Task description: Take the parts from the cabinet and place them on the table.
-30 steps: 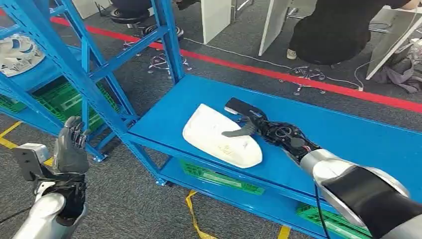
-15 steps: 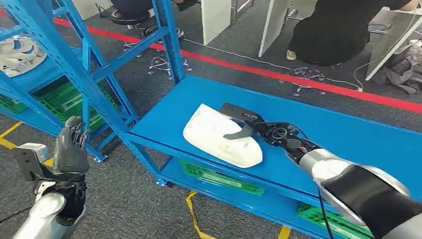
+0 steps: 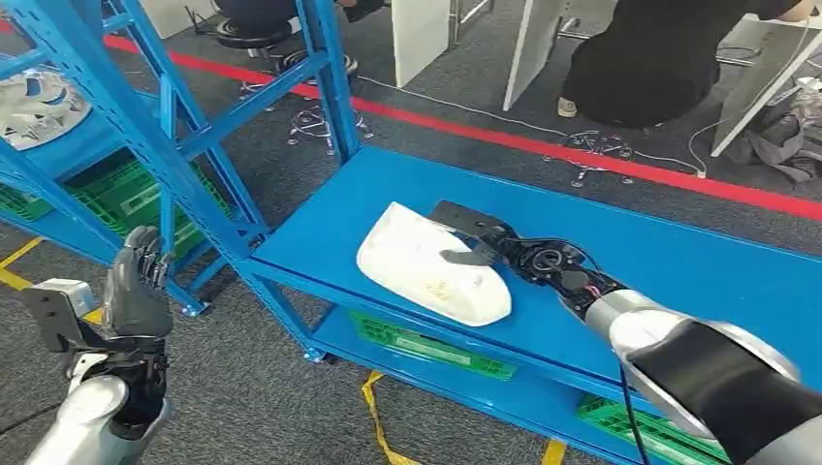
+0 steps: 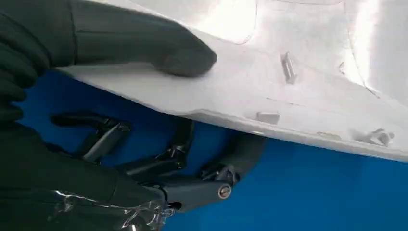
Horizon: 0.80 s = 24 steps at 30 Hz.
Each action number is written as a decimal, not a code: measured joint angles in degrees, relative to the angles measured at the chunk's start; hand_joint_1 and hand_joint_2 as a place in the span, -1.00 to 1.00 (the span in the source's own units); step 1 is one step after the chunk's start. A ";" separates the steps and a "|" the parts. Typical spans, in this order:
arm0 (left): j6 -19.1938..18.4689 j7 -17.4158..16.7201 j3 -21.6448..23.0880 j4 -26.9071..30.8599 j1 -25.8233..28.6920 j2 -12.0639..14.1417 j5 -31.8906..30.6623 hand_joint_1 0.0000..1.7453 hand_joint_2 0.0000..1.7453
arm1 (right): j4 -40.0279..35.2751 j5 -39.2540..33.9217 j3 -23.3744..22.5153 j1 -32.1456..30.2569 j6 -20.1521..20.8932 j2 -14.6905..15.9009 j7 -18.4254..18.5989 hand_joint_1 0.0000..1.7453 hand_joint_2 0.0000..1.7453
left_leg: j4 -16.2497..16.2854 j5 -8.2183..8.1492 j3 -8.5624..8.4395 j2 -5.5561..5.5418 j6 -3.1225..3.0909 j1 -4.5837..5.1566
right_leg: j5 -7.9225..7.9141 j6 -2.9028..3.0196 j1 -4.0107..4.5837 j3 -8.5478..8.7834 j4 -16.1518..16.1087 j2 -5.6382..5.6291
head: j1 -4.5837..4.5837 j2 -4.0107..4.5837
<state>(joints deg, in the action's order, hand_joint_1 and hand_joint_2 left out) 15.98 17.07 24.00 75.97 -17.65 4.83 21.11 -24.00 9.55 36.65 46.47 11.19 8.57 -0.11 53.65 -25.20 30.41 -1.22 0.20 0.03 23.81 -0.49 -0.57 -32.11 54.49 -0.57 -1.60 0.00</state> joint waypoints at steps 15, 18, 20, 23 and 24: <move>0.02 0.79 0.02 0.00 0.01 0.00 0.09 -1.00 -1.00 | 0.52 -0.33 -0.33 -0.37 -0.15 0.04 -2.16 1.00 1.00 | 0.00 0.00 0.00 0.01 0.00 0.00 | 0.00 0.00 0.01 0.00 0.00 -0.01 | -0.02 0.00; 0.02 0.81 0.02 0.00 0.01 0.00 0.09 -1.00 -1.00 | 0.57 -0.76 -0.63 -0.49 -0.20 0.04 -2.60 1.00 1.00 | 0.01 0.00 0.00 0.01 0.00 0.00 | 0.00 0.00 0.01 0.00 0.00 -0.01 | 0.00 0.00; 0.02 0.81 0.02 0.00 0.02 0.00 0.09 -1.00 -1.00 | 0.57 -1.29 -0.92 -0.62 -0.26 0.04 -2.73 1.00 1.00 | 0.01 0.00 0.00 0.01 0.00 0.00 | 0.00 0.00 0.01 -0.01 0.00 -0.02 | -0.02 0.00; 0.02 0.83 0.02 0.00 0.02 0.00 0.07 -1.00 -1.00 | 0.61 -1.62 -1.55 -0.82 -0.28 0.04 -3.12 1.00 1.00 | 0.01 0.00 0.00 0.02 0.00 0.00 | 0.00 0.00 0.01 -0.01 0.00 -0.03 | 0.00 0.00; 0.02 0.83 0.02 0.00 0.03 0.00 0.00 -1.00 -1.00 | 0.63 -2.23 -1.77 -0.89 -0.26 0.04 -3.26 1.00 1.00 | 0.01 0.00 0.00 0.02 0.00 0.00 | 0.00 0.00 0.01 -0.01 0.00 -0.03 | 0.00 0.00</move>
<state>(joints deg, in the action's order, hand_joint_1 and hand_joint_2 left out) 16.00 17.90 24.02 75.97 -17.62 4.83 21.12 -23.36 7.32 34.88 45.57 10.93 8.61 -3.37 53.65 -25.20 30.40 -1.19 0.21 0.03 23.80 -0.49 -0.56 -32.12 54.49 -0.60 -1.60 0.00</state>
